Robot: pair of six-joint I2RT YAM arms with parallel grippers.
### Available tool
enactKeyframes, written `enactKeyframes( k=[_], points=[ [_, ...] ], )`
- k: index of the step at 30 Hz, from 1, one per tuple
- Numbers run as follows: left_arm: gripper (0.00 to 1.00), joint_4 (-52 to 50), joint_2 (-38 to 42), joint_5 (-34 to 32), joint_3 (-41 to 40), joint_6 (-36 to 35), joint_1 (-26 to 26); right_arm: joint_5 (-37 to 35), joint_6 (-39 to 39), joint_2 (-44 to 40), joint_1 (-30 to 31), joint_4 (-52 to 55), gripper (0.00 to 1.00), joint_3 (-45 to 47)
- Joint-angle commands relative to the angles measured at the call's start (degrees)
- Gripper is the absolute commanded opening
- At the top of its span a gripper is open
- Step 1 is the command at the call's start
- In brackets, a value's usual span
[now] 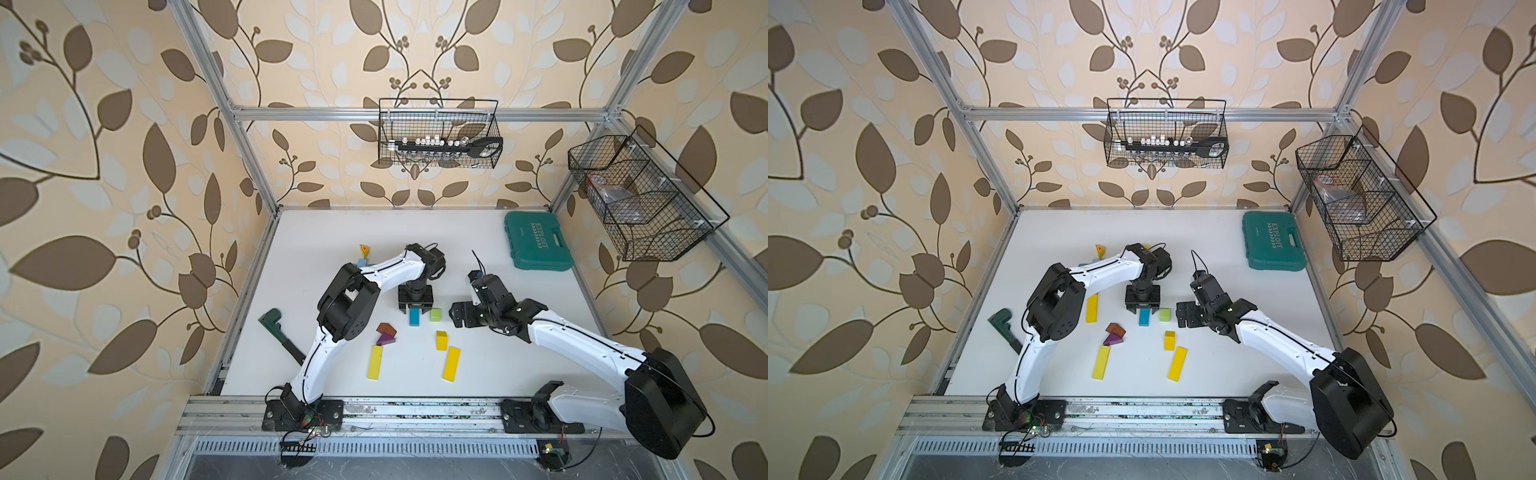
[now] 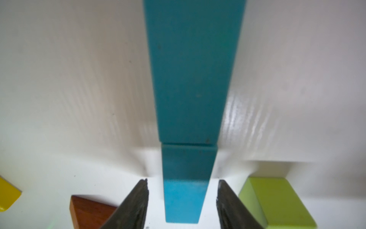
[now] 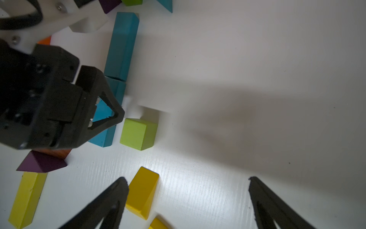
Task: Assemble a small pinwheel with building blocks
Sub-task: Assemble the building block at the center of the board, then pick up the building block from the center of the board.
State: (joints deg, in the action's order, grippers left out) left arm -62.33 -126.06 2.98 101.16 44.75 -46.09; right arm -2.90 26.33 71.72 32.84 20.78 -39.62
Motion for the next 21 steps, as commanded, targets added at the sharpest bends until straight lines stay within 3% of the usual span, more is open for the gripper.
enactKeyframes(
  k=[1,6,9,14,21],
  points=[
    [0.63,-1.1,10.8,-1.3,-3.8,-0.1,0.0,0.5,0.2,1.5,2.3,-0.4,0.94,-3.1],
    [0.77,1.9,24.5,-3.8,-17.2,2.0,0.0,-2.1,1.5,5.6,6.8,-0.6,0.92,-6.0],
    [0.98,2.5,31.4,-6.4,-24.7,3.9,0.0,-4.9,2.2,8.8,9.2,0.5,0.91,-8.1],
    [0.99,0.1,38.5,-11.5,-31.7,6.7,0.1,-7.4,3.2,14.5,11.0,1.4,0.86,-10.8],
    [0.99,-3.0,40.5,-15.1,-32.9,7.3,0.3,-9.2,3.9,21.4,11.7,2.8,0.74,-15.1]
  ],
)
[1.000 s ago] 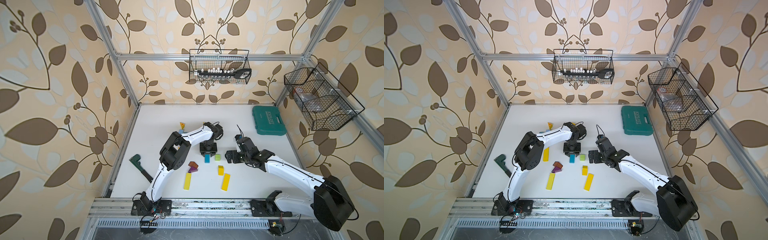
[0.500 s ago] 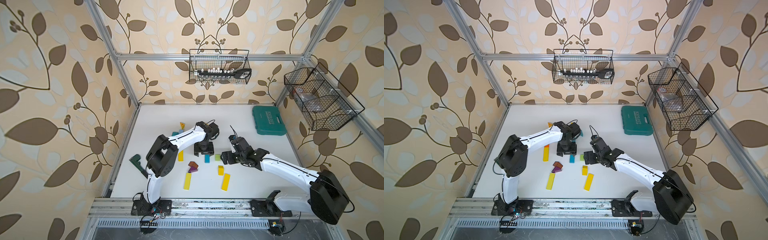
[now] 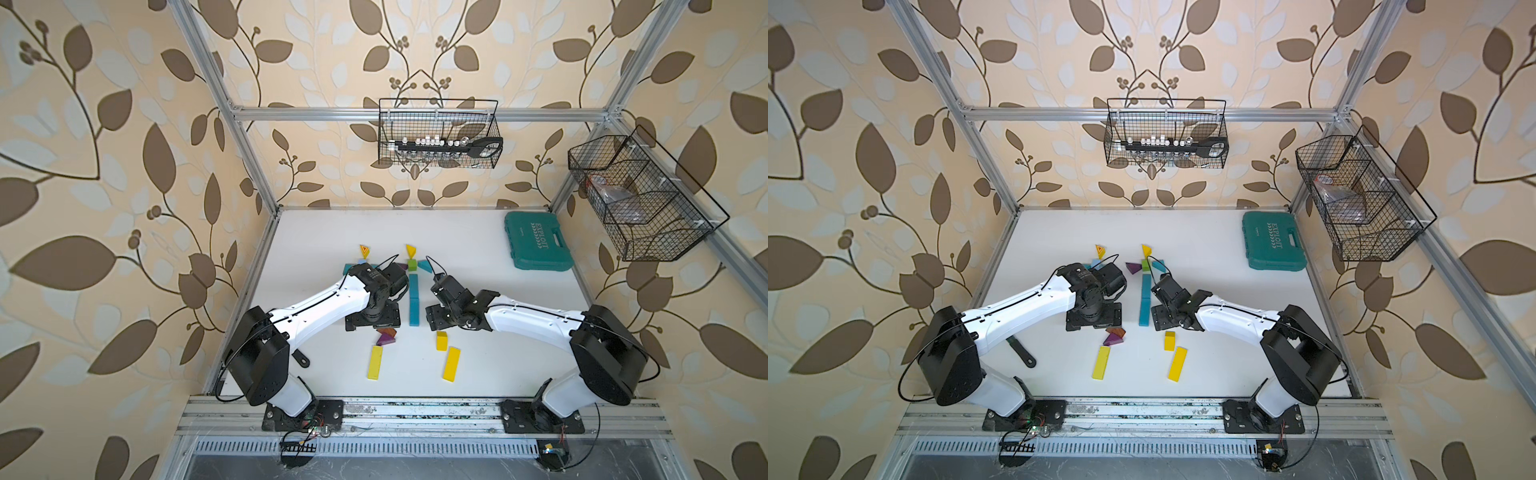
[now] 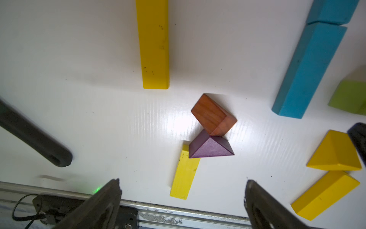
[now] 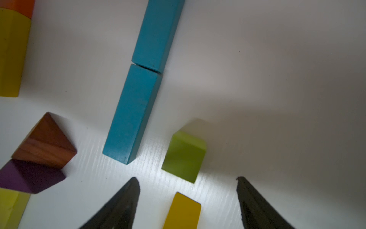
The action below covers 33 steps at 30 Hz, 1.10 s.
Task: Assemble a small pinwheel with building blocks
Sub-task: Pick up the building block from the center of the board, then place the building block at the center of the board.
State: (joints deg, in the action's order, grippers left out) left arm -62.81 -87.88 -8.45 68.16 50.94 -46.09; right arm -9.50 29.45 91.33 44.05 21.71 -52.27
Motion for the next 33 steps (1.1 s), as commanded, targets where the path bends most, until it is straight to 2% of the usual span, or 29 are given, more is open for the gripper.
enactKeyframes(
  k=[1,6,12,19,22,26,29,33],
  points=[
    [0.99,-2.8,2.2,-4.1,0.1,1.1,0.3,-3.6,0.9,2.7,0.4,2.6,0.72,-3.1],
    [0.99,-3.9,1.7,-5.4,0.0,1.1,0.6,-5.3,1.4,6.7,0.4,4.5,0.53,-5.8],
    [0.99,-3.9,1.4,-5.7,-0.5,0.4,1.1,-4.6,2.9,9.6,0.4,5.4,0.42,-7.6],
    [0.99,-4.2,-0.7,-6.4,0.3,-0.6,1.6,-4.6,2.7,9.6,-0.4,6.2,0.17,-8.6],
    [0.99,-4.3,-0.8,-6.6,0.9,-1.3,1.7,-3.4,1.7,6.5,-3.4,6.6,0.11,-8.1],
    [0.99,-3.0,-1.2,-5.4,1.3,-2.4,1.7,-1.9,-2.5,4.0,-12.3,6.7,0.09,-9.9],
    [0.99,-2.7,-2.4,-4.7,2.3,-2.9,1.7,0.5,-5.9,7.2,-17.9,7.1,0.07,-13.9],
    [0.99,-2.5,-4.5,-4.2,3.7,-3.2,1.7,3.1,-9.1,13.4,-22.5,7.1,0.06,-19.9]
  ],
)
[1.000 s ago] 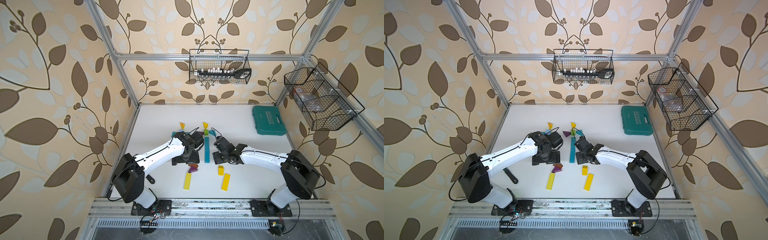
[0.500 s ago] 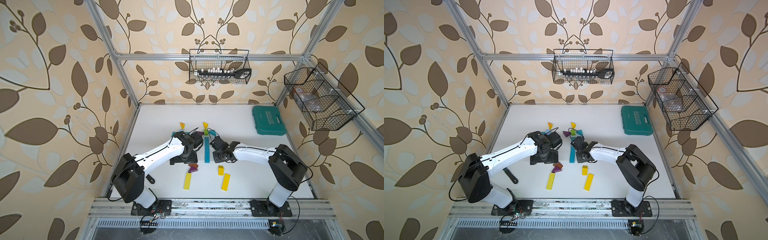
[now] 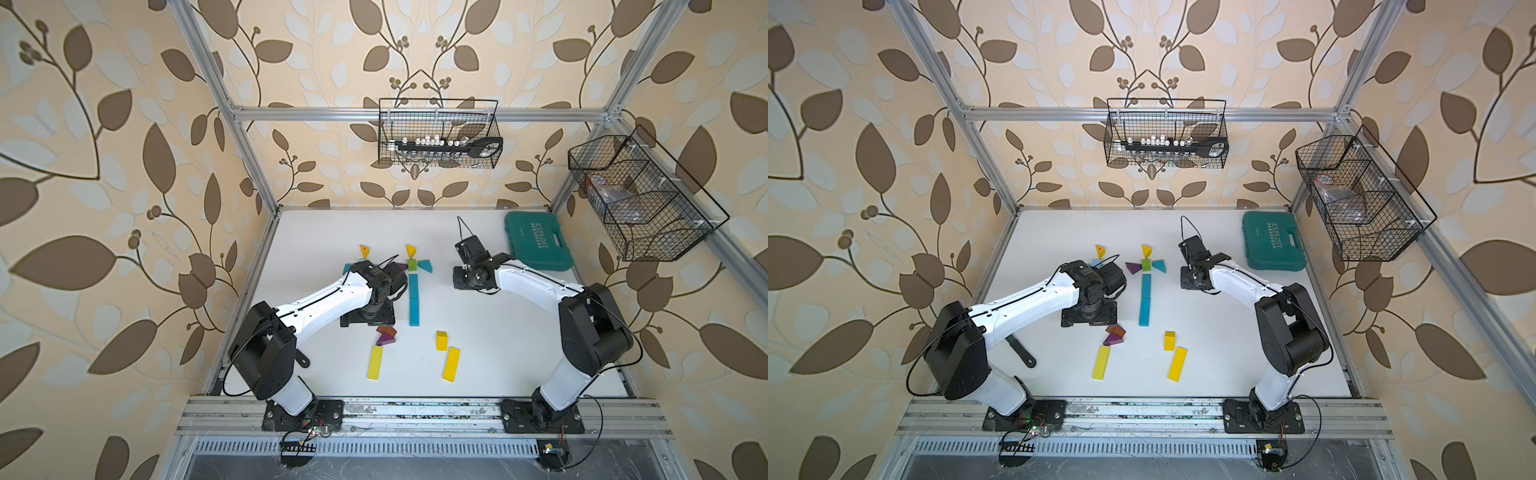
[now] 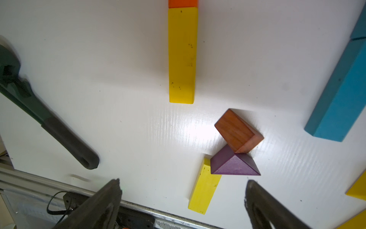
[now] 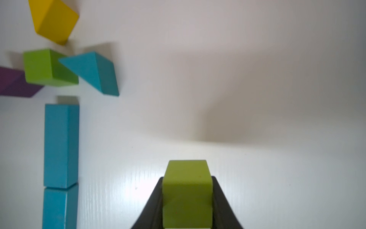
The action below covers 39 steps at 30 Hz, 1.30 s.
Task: Assemble a small pinwheel with building blocks
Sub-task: Place the building block at the center of the board.
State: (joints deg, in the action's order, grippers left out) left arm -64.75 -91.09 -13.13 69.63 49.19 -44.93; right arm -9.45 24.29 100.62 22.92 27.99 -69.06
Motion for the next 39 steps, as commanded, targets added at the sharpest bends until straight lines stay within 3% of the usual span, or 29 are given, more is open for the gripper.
enactKeyframes(
  k=[1,12,17,19,23,27,33,39],
  points=[
    [0.99,-0.6,-2.0,0.6,2.6,-1.5,0.5,3.6,-4.6,5.9,-2.2,0.8,0.06,-4.8],
    [0.99,-0.8,-5.2,2.2,5.2,-0.9,0.6,5.0,-9.1,19.1,-6.1,3.3,0.07,-17.1],
    [0.99,-1.3,-5.3,2.8,5.4,-1.6,0.5,3.5,-9.7,21.8,-6.8,3.6,0.13,-19.0],
    [0.99,-1.3,-5.1,3.2,5.0,-1.7,0.5,3.7,-9.7,22.5,-7.1,3.7,0.18,-19.7],
    [0.99,-0.2,-4.1,5.5,3.8,-2.1,0.5,3.9,-9.9,23.2,-7.2,4.5,0.42,-21.5],
    [0.99,0.9,-3.6,8.0,2.4,-3.0,0.5,4.6,-10.0,21.3,-7.2,5.3,0.57,-22.5],
    [0.98,2.0,-5.3,11.5,0.7,-3.5,0.2,6.7,-9.8,14.1,-7.2,8.3,0.68,-22.3],
    [0.93,3.4,-8.7,12.6,2.0,-3.8,-0.1,9.0,-7.5,-0.6,-7.2,5.4,0.77,-9.6]
  ],
)
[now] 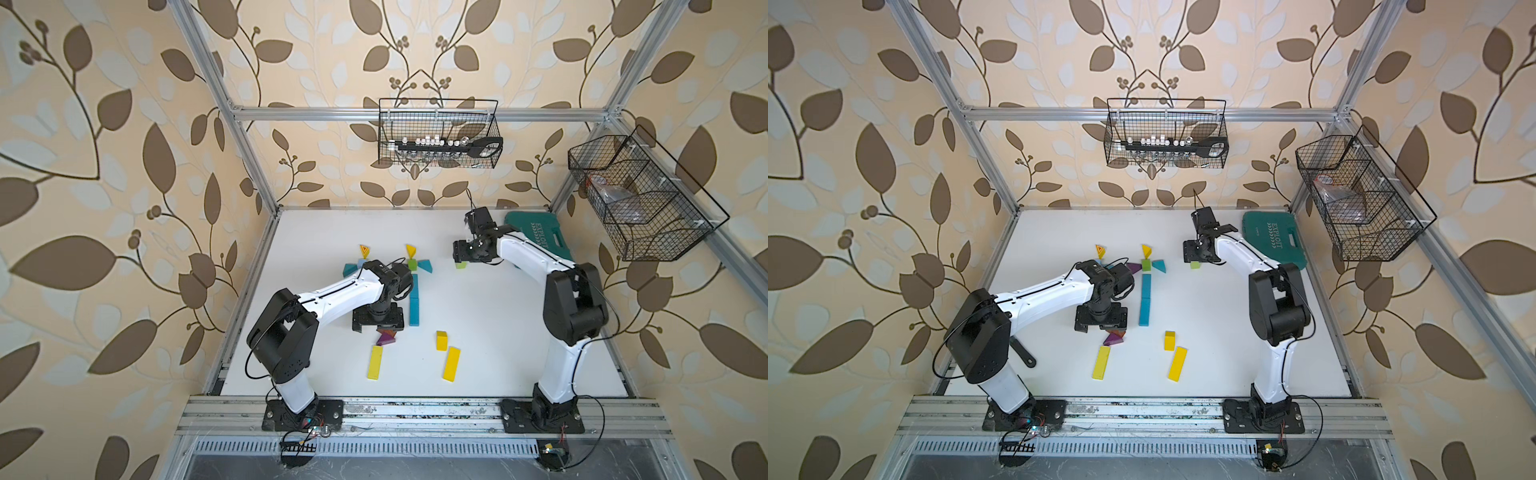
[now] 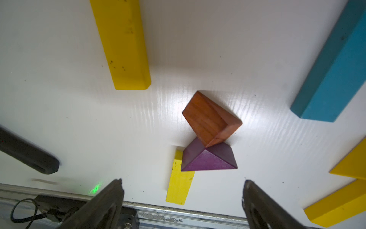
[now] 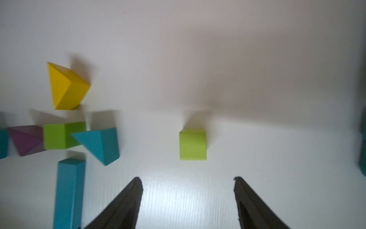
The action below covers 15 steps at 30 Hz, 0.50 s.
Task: Assemble a small pinwheel with building blocks
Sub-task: Place the building block at the center of the board, then pick up the building block from the center of the board.
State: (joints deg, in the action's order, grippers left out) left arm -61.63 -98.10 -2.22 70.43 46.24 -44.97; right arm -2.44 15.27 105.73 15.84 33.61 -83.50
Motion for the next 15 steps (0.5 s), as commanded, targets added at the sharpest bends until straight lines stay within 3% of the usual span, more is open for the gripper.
enactKeyframes(
  k=[1,8,15],
  points=[
    [0.92,0.5,-2.6,2.1,1.8,-1.0,0.0,2.9,1.9,-8.0,-0.1,-1.2,0.77,7.4],
    [0.79,1.5,-8.8,2.7,4.8,1.2,-0.1,6.0,3.9,-17.7,0.0,-3.8,0.79,19.6],
    [0.63,-0.2,-13.5,2.1,7.6,0.7,0.0,6.0,3.6,-20.7,0.0,-4.7,0.79,24.7]
  ],
)
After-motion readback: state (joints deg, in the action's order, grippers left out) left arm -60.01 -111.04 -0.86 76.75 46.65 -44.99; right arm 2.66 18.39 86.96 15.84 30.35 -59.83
